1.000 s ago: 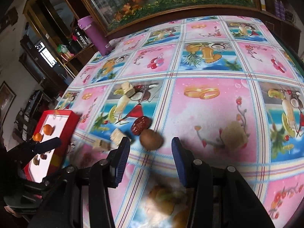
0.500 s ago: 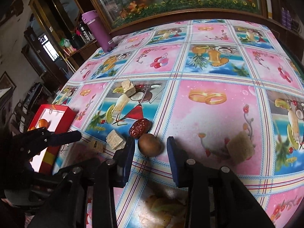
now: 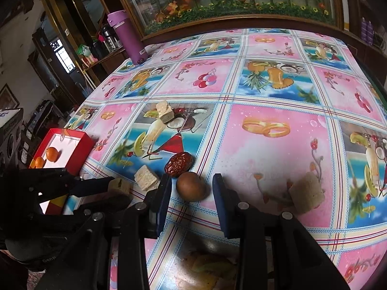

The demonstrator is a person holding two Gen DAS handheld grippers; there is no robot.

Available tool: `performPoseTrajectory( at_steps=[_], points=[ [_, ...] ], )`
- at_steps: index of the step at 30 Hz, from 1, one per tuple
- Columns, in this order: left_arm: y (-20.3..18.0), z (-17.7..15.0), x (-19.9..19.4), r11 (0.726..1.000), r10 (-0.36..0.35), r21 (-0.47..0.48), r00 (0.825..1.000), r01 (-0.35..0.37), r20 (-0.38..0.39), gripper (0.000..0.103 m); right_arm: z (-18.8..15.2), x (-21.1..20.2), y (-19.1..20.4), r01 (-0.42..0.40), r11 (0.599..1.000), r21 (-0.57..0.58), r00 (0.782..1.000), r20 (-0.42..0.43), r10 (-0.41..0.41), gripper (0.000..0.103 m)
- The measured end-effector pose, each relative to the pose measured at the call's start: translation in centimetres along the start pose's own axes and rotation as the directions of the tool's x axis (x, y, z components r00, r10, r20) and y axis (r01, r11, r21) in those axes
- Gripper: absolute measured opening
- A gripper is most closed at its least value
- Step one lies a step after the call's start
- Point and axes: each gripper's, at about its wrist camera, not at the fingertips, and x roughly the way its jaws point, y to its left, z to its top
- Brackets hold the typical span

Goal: Organize fruits
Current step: 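Grasp the brown round fruit with the right tool while the left tool grasps the beige cube, then carry the brown fruit and beige cube over the white tray with both tools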

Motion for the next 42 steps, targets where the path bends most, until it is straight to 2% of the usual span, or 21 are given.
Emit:
performPoseTrajectory(
  at_steps=[1, 2, 12, 20, 24, 33, 39, 42],
  points=[
    [0.0, 0.0, 0.0, 1.0, -0.002, -0.004, 1.0, 0.002, -0.001, 0.022, 0.0, 0.0, 0.0, 0.0, 1.0, -0.003, 1.0, 0.002, 0.0, 0.03],
    [0.0, -0.1, -0.1, 1.0, -0.006, -0.006, 1.0, 0.006, -0.002, 0.021, 0.0, 0.0, 0.1, 0.0, 1.0, -0.005, 1.0, 0.003, 0.0, 0.024],
    [-0.5, -0.4, -1.6, 0.999, -0.037, -0.036, 0.999, 0.038, 0.033, 0.02, -0.7, -1.0, 0.1, -0.03, 0.999, 0.029, 1.0, 0.007, 0.029, 0.024],
    [-0.9, -3.0, -6.3, 0.996, -0.063, -0.056, 0.992, 0.07, 0.112, 0.02, -3.2, -4.7, 2.1, -0.049, 0.998, 0.049, 0.997, 0.057, 0.046, 0.024],
    [-1.0, -4.8, -8.4, 0.993, -0.072, -0.086, 0.986, 0.086, 0.149, 0.02, -3.9, -6.4, 4.7, -0.049, 0.999, 0.011, 0.996, 0.077, 0.048, 0.024],
    [0.8, -9.9, -15.0, 0.985, 0.043, -0.171, 0.961, 0.004, 0.274, 0.02, -5.6, -9.3, 11.3, -0.097, 0.993, -0.064, 0.987, 0.124, 0.104, 0.024],
    [1.9, -12.6, -18.1, 0.974, 0.131, -0.216, 0.941, -0.064, 0.313, 0.02, -7.3, -10.0, 14.7, -0.118, 0.987, -0.111, 0.984, 0.12, 0.131, 0.024],
    [2.2, -13.5, -19.2, 0.971, 0.152, -0.226, 0.931, -0.078, 0.331, 0.02, -7.9, -10.5, 15.7, -0.122, 0.985, -0.122, 0.983, 0.121, 0.136, 0.024]
  ],
)
